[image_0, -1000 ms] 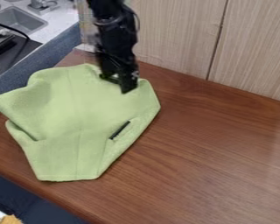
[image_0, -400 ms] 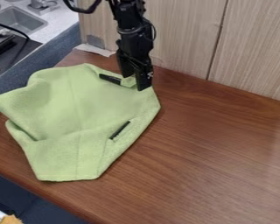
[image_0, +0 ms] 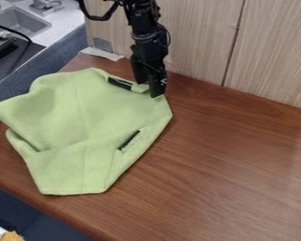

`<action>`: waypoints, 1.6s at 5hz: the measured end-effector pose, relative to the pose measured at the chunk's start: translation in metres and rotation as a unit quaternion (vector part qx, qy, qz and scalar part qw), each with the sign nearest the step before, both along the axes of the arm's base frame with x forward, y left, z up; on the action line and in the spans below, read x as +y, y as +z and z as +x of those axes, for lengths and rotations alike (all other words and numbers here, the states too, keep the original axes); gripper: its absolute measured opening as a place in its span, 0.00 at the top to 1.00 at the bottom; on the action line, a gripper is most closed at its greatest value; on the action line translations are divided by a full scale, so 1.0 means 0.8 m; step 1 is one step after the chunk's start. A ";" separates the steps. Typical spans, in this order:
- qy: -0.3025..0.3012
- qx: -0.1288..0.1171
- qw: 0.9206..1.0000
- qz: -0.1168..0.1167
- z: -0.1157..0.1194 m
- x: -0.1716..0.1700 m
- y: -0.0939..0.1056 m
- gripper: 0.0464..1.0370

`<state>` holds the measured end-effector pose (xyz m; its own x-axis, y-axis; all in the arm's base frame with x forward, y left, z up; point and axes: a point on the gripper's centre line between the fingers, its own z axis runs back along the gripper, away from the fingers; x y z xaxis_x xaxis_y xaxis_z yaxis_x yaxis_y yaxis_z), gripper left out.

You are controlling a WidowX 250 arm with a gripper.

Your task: Fold the cloth top right to bottom right

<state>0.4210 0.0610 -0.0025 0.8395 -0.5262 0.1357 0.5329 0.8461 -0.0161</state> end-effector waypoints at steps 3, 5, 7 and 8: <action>-0.010 0.003 1.000 0.004 0.001 -0.001 -0.002 0.90; -0.011 0.009 1.000 -0.002 -0.008 -0.004 -0.009 0.99; -0.014 -0.011 1.000 -0.009 -0.024 -0.012 0.026 0.99; -0.016 -0.027 0.999 -0.008 -0.037 -0.016 0.048 0.99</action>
